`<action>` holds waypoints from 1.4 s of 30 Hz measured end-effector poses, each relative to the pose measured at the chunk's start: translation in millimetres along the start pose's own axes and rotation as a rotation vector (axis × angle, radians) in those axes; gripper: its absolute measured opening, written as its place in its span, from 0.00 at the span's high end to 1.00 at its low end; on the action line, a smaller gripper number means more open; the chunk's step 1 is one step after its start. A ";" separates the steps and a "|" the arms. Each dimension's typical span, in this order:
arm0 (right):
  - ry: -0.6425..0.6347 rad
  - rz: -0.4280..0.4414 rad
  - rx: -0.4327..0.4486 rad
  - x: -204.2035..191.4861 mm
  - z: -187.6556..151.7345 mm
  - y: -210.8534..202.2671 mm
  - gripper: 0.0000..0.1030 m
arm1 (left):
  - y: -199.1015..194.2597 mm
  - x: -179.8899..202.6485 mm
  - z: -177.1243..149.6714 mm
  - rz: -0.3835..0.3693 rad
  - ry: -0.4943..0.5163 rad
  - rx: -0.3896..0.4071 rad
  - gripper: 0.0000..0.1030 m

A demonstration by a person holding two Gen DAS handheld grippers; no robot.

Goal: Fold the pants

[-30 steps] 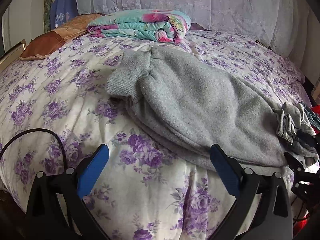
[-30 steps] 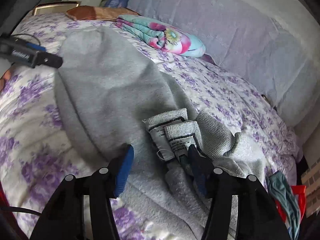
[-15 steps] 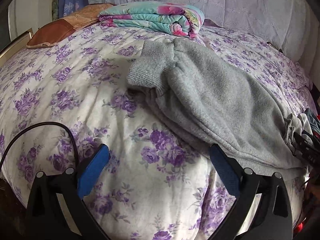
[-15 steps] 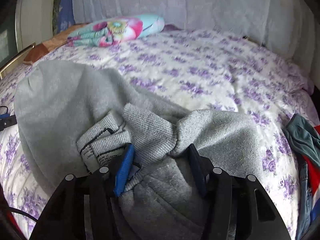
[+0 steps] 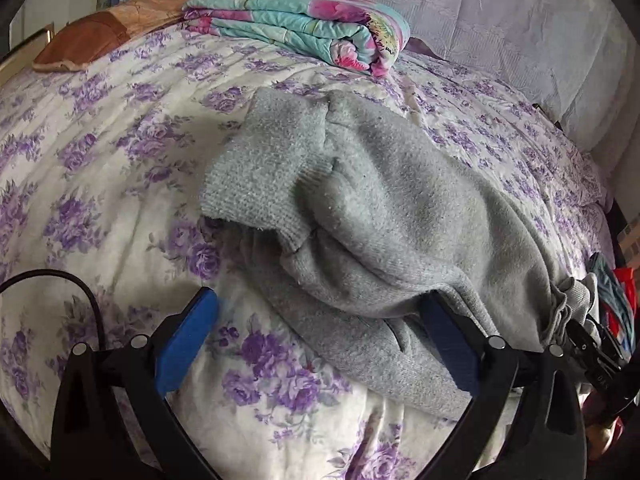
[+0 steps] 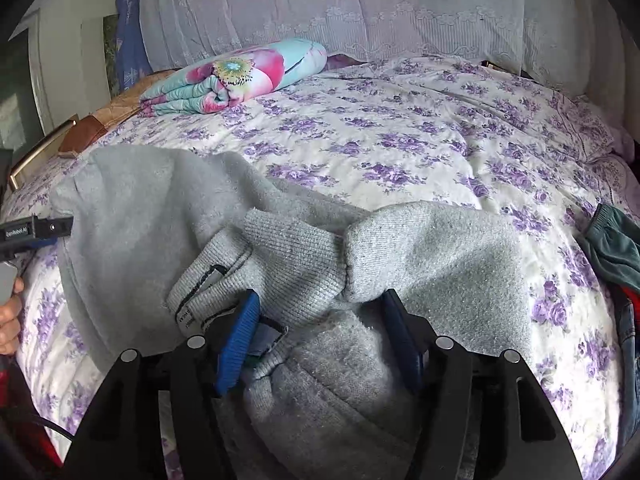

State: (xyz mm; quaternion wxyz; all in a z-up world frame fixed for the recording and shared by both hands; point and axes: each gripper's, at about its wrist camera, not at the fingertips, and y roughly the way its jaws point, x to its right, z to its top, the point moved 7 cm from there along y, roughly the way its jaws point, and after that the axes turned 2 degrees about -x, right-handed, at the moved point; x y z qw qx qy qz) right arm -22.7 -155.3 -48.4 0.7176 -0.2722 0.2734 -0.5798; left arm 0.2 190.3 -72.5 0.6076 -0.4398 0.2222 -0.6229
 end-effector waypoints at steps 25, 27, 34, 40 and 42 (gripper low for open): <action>0.022 -0.008 0.064 1.3 -11.5 -7.7 0.18 | 6.5 -14.1 21.4 -0.099 -0.127 0.037 0.54; 0.056 0.019 0.142 2.4 -1.4 -31.6 0.18 | 2.4 -9.9 22.1 -0.104 -0.113 0.046 0.61; -0.041 -0.082 -0.056 2.5 -19.6 16.2 0.14 | -24.4 15.4 30.6 -0.061 -0.023 0.138 0.73; 0.038 0.021 0.028 10.4 -15.0 -2.1 0.12 | -63.0 69.1 35.3 0.037 0.186 0.253 0.76; 0.069 0.061 0.113 15.8 -10.0 -25.3 0.12 | -77.1 95.1 33.3 0.067 0.276 0.299 0.76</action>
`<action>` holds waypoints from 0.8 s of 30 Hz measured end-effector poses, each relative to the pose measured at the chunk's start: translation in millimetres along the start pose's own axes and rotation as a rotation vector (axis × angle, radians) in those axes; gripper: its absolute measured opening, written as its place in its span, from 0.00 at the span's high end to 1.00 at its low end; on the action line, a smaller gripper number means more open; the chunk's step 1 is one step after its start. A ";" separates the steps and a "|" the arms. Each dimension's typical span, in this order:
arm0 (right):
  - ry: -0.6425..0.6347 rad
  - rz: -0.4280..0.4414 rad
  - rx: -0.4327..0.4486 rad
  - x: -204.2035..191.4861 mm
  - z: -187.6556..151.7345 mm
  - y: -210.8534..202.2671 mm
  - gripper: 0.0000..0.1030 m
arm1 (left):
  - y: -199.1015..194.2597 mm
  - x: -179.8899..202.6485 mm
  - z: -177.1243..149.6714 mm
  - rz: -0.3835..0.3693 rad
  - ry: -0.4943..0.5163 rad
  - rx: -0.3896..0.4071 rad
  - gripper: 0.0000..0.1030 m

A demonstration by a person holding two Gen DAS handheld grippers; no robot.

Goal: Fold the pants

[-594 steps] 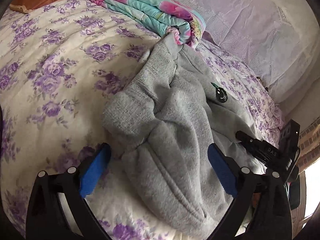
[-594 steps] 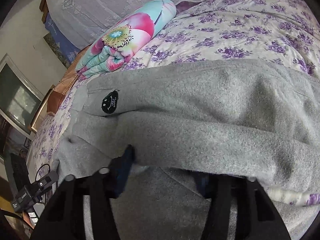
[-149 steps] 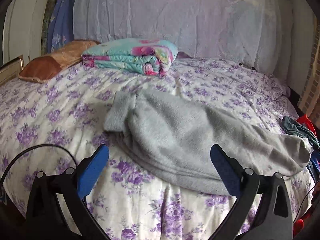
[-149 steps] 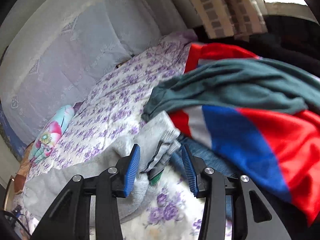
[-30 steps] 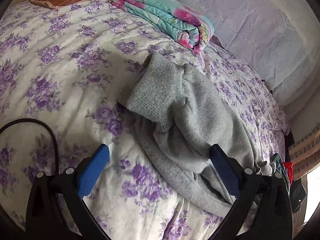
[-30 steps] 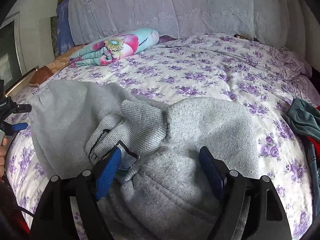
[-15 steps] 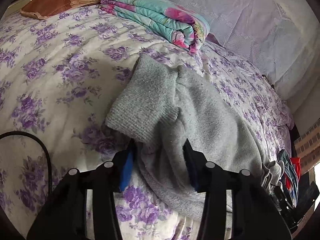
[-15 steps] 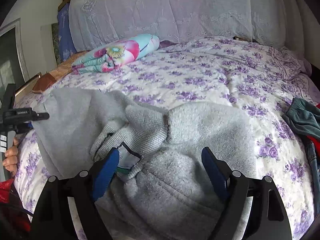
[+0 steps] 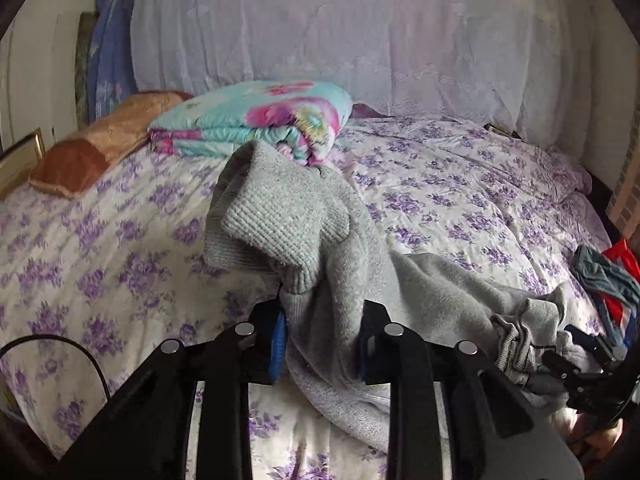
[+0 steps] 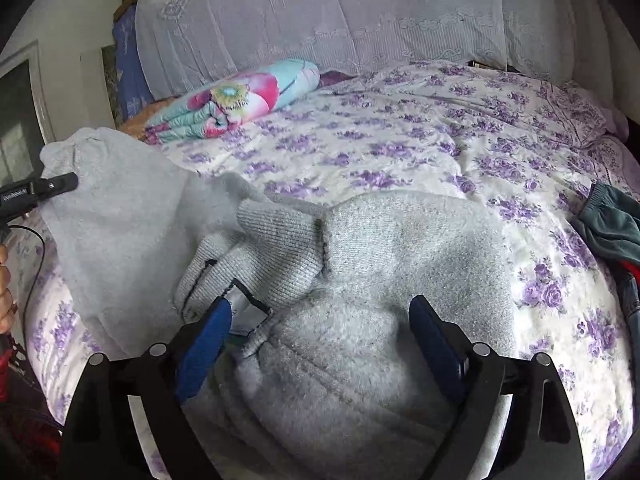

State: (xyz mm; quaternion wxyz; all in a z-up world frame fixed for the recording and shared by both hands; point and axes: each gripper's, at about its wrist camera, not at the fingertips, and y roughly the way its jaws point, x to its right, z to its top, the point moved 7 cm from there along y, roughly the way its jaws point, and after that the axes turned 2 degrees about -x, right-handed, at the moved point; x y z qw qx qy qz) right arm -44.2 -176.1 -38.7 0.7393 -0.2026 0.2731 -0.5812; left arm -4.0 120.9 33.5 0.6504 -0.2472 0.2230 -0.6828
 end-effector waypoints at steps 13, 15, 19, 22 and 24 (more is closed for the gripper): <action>0.262 -0.139 0.150 121.2 -21.8 -65.5 0.11 | -38.9 213.0 -8.7 -0.127 0.519 0.138 0.79; 0.305 -0.103 0.154 129.5 -28.0 -63.7 0.11 | -32.6 239.9 -28.4 -0.148 0.584 0.122 0.79; 0.371 -0.030 0.159 139.5 -32.4 -60.1 0.11 | -23.4 278.9 -64.0 -0.126 0.709 0.122 0.79; 0.406 0.013 0.160 144.3 -33.9 -57.3 0.11 | -21.7 294.5 -77.2 -0.094 0.761 0.145 0.79; 0.428 0.032 0.168 147.3 -34.9 -57.4 0.11 | -22.3 302.5 -80.0 -0.095 0.776 0.151 0.79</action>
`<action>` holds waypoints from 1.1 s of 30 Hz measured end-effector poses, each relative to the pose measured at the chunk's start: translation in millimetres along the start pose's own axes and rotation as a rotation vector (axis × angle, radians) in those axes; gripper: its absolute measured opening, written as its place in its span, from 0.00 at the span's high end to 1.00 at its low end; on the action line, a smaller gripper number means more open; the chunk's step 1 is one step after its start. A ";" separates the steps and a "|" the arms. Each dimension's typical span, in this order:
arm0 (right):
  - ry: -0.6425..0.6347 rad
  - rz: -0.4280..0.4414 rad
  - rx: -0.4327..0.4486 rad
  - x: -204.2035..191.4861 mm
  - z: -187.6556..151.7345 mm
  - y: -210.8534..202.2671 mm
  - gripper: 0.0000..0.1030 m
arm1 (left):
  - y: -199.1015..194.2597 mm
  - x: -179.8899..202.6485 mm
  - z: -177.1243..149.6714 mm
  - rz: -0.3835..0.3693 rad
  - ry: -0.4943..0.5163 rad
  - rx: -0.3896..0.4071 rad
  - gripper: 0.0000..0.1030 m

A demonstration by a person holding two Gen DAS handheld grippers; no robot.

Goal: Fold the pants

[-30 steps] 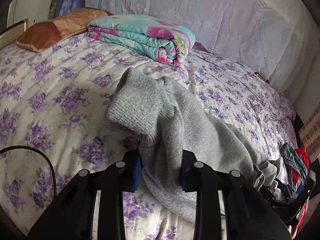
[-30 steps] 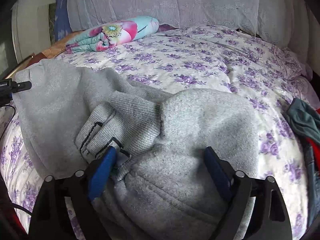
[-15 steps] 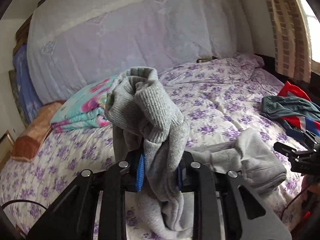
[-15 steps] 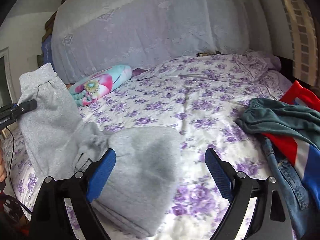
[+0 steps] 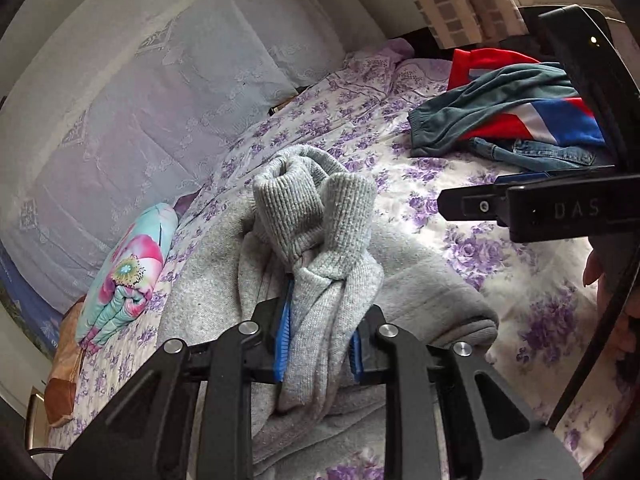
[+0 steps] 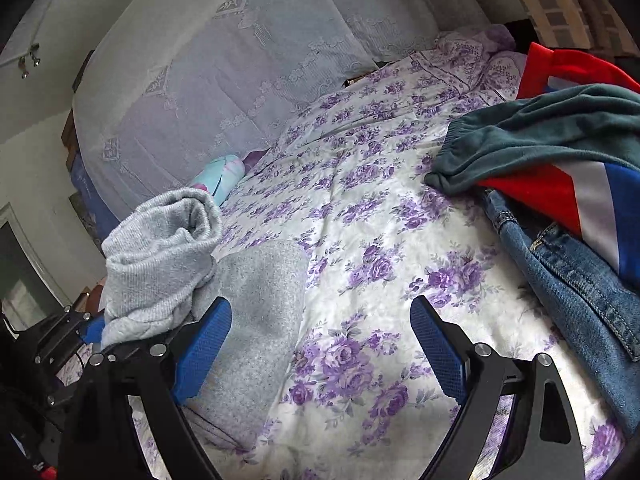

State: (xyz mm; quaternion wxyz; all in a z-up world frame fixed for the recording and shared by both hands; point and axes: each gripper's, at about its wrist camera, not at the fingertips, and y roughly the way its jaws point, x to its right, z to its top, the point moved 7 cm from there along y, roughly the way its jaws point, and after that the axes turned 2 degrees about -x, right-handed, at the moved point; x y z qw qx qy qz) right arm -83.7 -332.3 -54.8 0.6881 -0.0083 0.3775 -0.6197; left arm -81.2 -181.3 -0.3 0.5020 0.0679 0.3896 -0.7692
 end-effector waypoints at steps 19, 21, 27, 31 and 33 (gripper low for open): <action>-0.053 -0.037 0.109 -15.7 18.5 -23.8 0.12 | -55.2 -16.5 -35.4 0.004 0.058 0.060 0.04; -0.155 -0.027 0.132 -47.6 32.6 -33.2 0.12 | -46.9 -39.2 -40.2 0.017 -0.012 0.021 0.04; -0.380 -0.089 0.122 -119.2 57.5 -20.0 0.12 | -17.7 -118.0 -47.4 -0.089 -0.379 -0.077 0.04; -0.409 -0.227 -0.003 -96.2 33.0 18.3 0.12 | 9.1 -129.6 -52.8 -0.158 -0.466 -0.117 0.04; -0.413 -0.337 -0.057 -65.2 14.5 28.0 0.12 | 35.7 -113.4 -67.4 -0.183 -0.443 -0.205 0.04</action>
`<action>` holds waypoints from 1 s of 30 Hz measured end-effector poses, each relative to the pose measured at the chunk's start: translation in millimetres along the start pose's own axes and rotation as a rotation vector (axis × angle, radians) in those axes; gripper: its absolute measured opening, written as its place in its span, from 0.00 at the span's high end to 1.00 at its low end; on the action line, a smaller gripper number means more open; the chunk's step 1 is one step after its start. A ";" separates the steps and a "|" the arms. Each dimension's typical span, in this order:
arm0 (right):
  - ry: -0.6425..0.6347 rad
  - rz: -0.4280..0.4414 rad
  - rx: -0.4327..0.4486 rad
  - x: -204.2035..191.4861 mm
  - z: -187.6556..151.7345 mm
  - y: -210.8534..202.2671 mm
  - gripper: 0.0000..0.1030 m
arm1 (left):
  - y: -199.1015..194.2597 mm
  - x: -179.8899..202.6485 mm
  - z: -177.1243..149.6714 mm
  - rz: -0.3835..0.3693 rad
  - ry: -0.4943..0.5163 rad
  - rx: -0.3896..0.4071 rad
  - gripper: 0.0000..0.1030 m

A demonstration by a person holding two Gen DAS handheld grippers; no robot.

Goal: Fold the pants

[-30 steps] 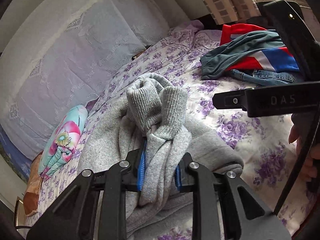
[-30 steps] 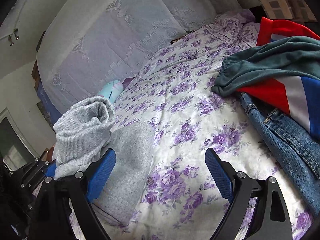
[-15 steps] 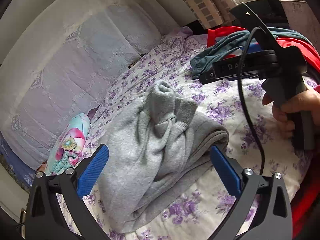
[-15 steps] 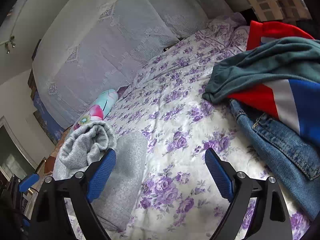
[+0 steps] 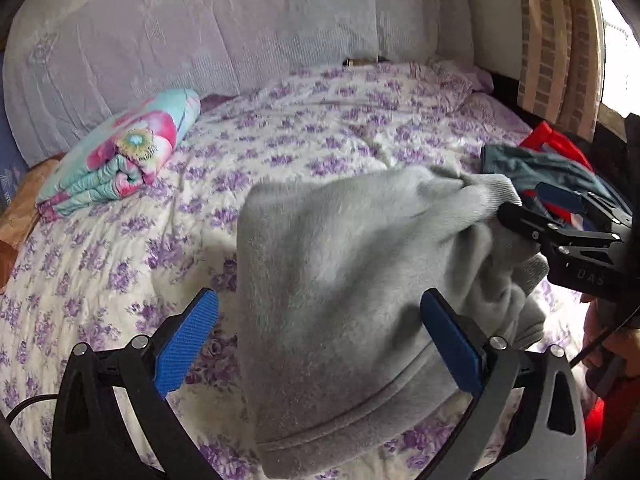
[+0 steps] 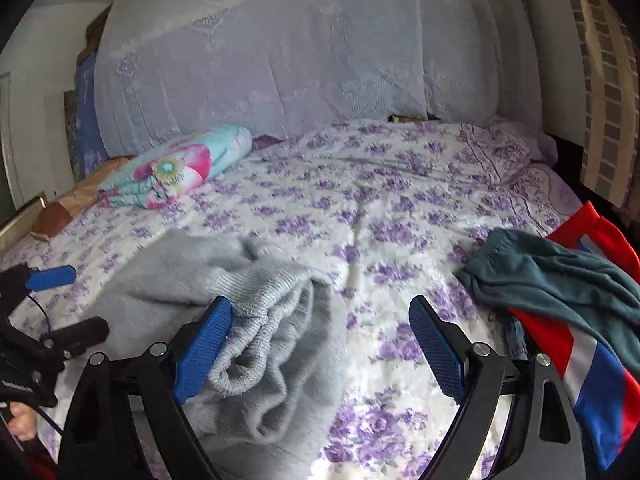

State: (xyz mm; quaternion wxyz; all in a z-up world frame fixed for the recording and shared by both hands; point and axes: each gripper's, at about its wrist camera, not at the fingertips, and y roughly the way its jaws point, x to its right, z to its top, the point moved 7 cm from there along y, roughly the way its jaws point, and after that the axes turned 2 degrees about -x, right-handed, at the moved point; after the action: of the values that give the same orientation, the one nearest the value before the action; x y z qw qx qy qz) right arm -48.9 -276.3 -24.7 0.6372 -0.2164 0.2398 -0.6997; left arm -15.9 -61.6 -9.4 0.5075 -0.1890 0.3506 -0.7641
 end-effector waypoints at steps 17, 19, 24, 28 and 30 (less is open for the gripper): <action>0.020 0.191 0.168 -13.5 46.3 -63.3 0.19 | -33.6 -0.8 -1.2 -0.093 -0.051 0.124 0.05; -0.052 0.233 0.141 -43.1 56.2 -57.6 0.38 | -30.4 -2.7 12.4 -0.067 -0.064 0.128 0.05; -0.076 0.280 0.004 -73.3 46.0 -8.2 0.75 | 14.8 -3.9 11.8 -0.126 -0.129 -0.013 0.05; -0.062 0.278 -0.135 -71.2 14.5 46.6 0.77 | 50.7 4.6 -15.3 -0.065 -0.095 -0.021 0.04; -0.031 0.315 -0.133 -67.3 11.4 52.8 0.77 | 53.1 1.8 -16.3 -0.083 -0.129 -0.006 0.04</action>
State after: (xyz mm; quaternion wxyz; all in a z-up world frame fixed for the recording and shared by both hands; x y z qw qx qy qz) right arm 6.0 -213.9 -47.8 0.7270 -0.2287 0.3066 -0.5702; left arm 7.0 -70.3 -59.3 0.4963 -0.2540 0.3114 -0.7696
